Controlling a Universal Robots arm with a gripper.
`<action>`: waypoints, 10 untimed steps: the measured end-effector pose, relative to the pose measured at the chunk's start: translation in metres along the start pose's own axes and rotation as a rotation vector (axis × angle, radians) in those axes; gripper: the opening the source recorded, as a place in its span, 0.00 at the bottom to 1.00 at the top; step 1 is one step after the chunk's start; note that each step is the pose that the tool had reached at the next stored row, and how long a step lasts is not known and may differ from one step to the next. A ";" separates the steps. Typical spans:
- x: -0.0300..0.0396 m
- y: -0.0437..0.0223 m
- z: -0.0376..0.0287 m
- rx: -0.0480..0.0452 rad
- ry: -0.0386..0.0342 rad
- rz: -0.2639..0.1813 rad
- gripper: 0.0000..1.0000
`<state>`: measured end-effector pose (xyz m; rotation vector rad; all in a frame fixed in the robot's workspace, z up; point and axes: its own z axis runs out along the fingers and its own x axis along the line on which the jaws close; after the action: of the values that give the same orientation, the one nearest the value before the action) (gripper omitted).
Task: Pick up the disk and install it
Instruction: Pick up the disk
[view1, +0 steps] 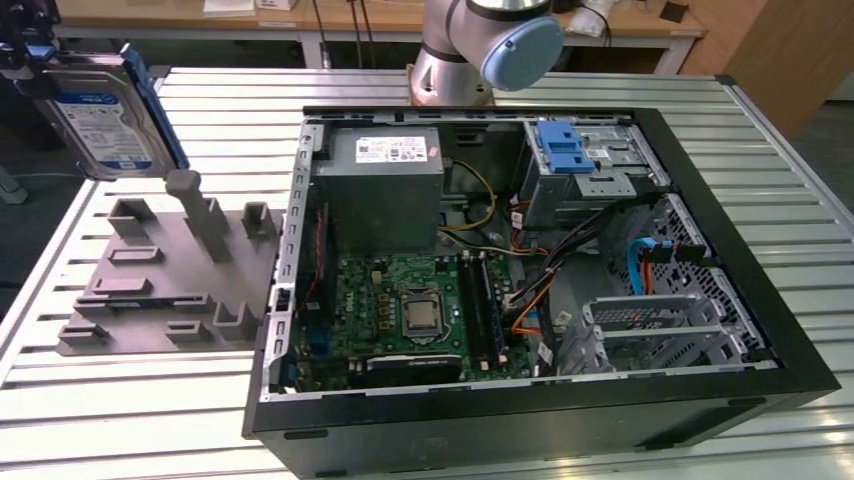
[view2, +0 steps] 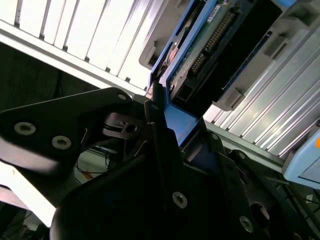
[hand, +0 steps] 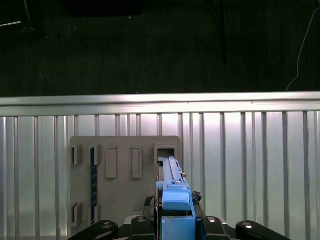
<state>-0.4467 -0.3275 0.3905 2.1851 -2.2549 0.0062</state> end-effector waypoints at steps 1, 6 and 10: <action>0.0000 0.0000 -0.0004 0.0000 0.0000 0.000 0.36; 0.0000 0.0000 -0.0031 0.0000 0.0000 0.000 0.36; 0.0000 0.0000 -0.0055 0.0000 0.0000 0.000 0.36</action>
<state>-0.4467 -0.3275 0.3960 2.1850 -2.2549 0.0062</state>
